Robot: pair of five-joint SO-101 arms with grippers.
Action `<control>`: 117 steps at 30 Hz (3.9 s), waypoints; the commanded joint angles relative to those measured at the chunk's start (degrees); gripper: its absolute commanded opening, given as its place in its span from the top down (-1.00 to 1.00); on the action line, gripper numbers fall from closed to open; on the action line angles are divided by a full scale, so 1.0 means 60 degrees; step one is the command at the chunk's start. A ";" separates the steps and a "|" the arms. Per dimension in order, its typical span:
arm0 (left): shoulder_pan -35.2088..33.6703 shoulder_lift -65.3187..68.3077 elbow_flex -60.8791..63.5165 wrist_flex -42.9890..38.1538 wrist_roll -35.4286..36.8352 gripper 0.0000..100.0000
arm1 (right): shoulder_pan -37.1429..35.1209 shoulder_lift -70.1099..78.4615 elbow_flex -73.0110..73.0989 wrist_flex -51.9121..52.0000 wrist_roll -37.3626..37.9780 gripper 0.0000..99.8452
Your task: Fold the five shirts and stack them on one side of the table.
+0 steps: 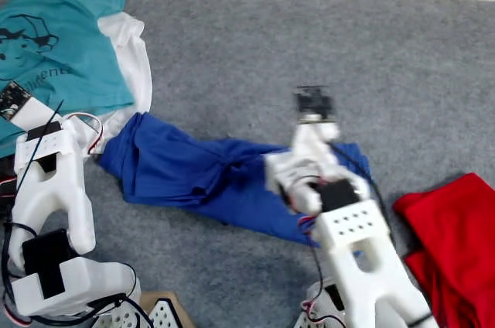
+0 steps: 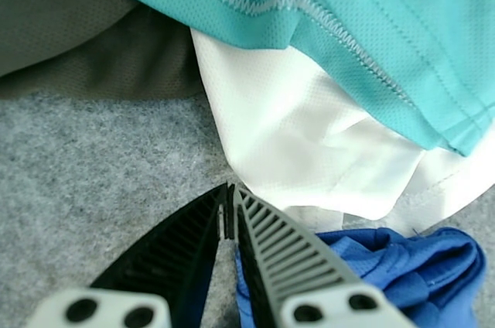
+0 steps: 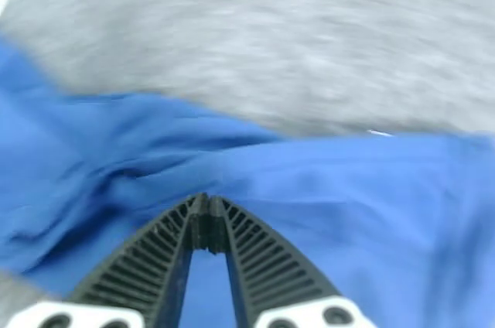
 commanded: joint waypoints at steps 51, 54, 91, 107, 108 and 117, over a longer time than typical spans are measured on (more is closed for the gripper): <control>0.0432 -0.0022 -0.0154 0.0044 -0.0015 0.99 | 0.4535 -0.0608 0.3011 -0.0037 0.2212 0.63; 0.0432 -0.0022 -0.0139 0.0044 -0.0015 0.99 | 0.4491 0.0139 0.2908 -0.0242 0.1949 0.62; 0.0403 -0.0022 -0.0007 0.0000 -0.0029 0.99 | 0.7641 0.4110 -0.2864 0.2015 0.2652 0.99; -0.0652 -0.0022 0.0037 -0.0601 0.0044 0.99 | 0.1179 0.4007 -0.7026 0.5077 0.0381 0.99; -0.0696 -0.0022 0.0037 -0.0601 0.0044 0.99 | 0.0535 0.4007 -0.7040 0.4784 0.0176 0.99; -0.0740 -0.0022 0.0022 -0.0601 0.0044 0.99 | -0.3407 0.4125 -0.6747 0.1839 -0.0132 0.99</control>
